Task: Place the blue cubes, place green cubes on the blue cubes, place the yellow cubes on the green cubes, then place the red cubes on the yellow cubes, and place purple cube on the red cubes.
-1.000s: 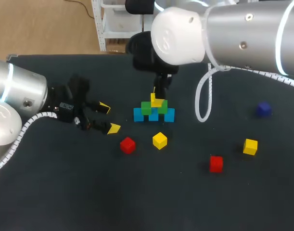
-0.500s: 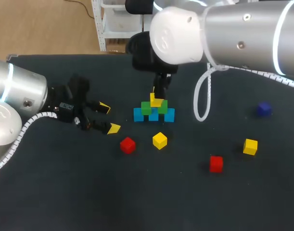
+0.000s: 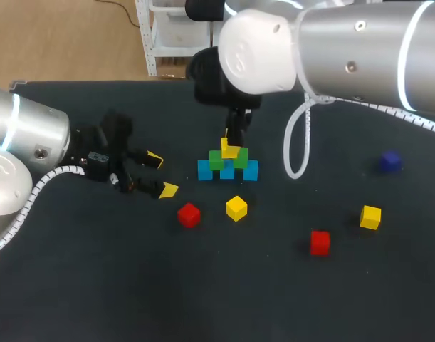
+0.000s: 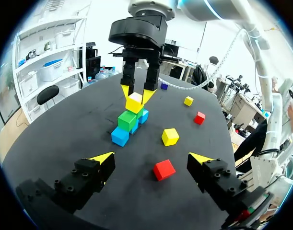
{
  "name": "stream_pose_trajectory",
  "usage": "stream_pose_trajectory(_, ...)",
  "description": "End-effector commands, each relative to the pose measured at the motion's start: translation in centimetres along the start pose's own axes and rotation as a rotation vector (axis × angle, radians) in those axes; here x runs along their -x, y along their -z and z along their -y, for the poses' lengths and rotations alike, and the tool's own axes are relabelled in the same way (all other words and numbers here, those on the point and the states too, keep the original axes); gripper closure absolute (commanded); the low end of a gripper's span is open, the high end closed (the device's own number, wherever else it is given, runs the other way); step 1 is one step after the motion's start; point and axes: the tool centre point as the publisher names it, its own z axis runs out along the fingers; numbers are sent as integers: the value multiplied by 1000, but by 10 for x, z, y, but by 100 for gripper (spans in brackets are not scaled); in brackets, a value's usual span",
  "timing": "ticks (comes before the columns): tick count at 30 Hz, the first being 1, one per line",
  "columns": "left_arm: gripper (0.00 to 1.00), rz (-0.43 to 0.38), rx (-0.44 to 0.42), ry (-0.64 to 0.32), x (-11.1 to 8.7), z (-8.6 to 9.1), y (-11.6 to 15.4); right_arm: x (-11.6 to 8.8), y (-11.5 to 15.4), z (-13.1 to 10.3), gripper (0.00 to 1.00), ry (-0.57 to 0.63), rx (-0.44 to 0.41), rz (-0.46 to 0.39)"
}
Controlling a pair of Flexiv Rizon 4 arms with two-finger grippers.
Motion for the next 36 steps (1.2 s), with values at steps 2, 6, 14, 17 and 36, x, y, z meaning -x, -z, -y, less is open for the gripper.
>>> stream_pose_trajectory(2, 0, 8, 1, -3, -2, 0, 0, 1, 0, 1, 100, -1, 4, -1)
stream_pose_trajectory(6, 0, 8, 1, -3, -2, 0, 0, 1, 0, 1, 100, -1, 4, -2)
stream_pose_trajectory(14, 0, 8, 1, -3, -2, 0, 0, 2, 0, 0, 99, 0, 4, -5)
stream_pose_trajectory(17, 0, 8, 1, -3, -2, 0, 0, 3, -1, 0, 100, 0, 4, -6)
stream_pose_trajectory(36, 0, 8, 1, -3, -2, 0, 0, 2, -4, 3, 100, -6, 10, -11)
